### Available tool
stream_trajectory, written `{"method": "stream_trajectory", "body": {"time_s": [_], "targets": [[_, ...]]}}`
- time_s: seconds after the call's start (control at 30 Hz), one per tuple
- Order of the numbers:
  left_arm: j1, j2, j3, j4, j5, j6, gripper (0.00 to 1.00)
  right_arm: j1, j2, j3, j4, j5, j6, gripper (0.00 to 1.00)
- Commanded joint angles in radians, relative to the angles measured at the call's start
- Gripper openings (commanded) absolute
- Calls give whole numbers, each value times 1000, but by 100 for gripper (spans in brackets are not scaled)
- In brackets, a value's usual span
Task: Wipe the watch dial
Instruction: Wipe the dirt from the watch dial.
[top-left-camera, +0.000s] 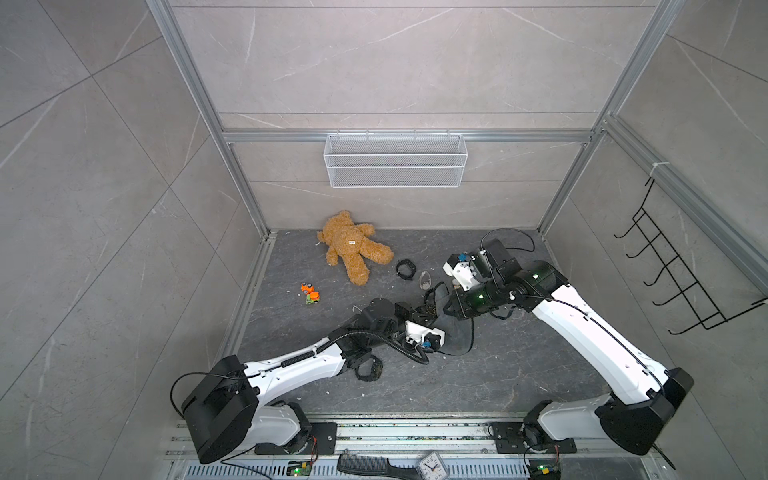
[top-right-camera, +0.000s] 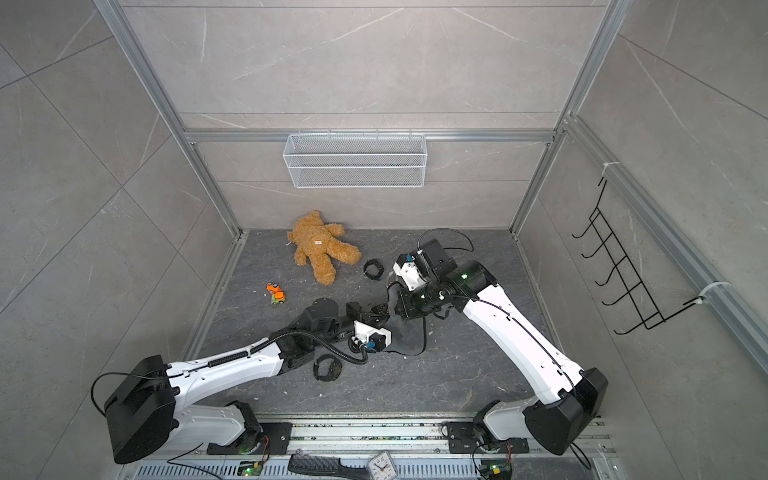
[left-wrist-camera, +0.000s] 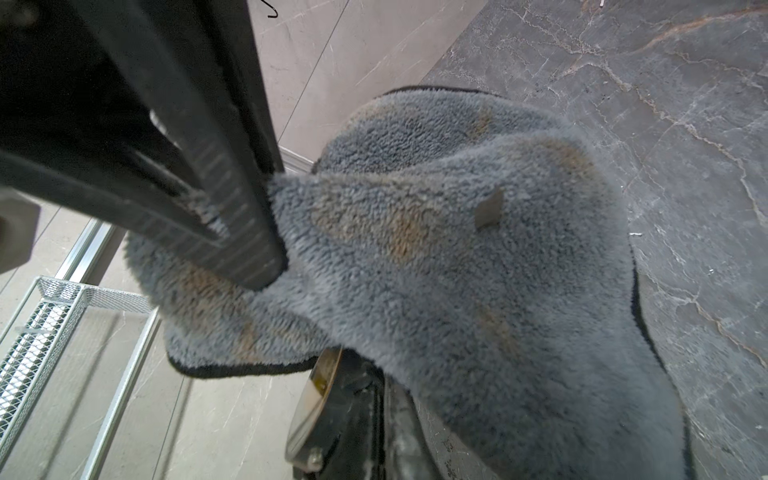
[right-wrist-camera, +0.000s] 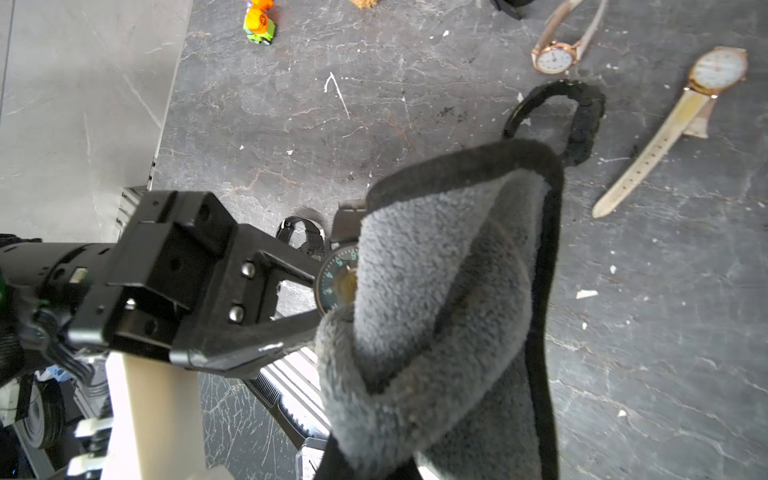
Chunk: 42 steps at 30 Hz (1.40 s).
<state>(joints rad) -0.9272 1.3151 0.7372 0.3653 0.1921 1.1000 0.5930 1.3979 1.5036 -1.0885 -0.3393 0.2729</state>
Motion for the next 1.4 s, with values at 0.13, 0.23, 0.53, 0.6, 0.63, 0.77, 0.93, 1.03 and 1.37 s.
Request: {"method": "stream_trajectory", "body": {"time_s": [0.13,0.23,0.53,0.6,0.63,0.77,0.93,1.03,1.37], "targets": [[-7,-11,6,30,17,7,0,-1,52,-7,5,-80,-32,0],[-9,5,14,39,-4,10,0,-1,56,-57,18,-86,-30,0],[-15,34,21,78,-27,-7,0,-8,56,-171,32,-37,-24,0],[-18,37,25,58,-37,-2,0,-20,47,-186,26,-32,-27,0],[-19,34,24,58,-41,-6,0,-28,40,-191,21,-28,-31,0],[-25,21,25,33,-49,-19,0,-75,-16,-227,10,-20,-46,0],[-36,21,25,-7,-67,-13,0,-105,-32,-167,-53,10,-99,0],[-53,19,23,-25,-83,-13,0,-108,-18,-91,-75,17,-123,0],[-83,33,40,-61,-84,20,0,-105,69,66,-91,-89,-164,0]]}}
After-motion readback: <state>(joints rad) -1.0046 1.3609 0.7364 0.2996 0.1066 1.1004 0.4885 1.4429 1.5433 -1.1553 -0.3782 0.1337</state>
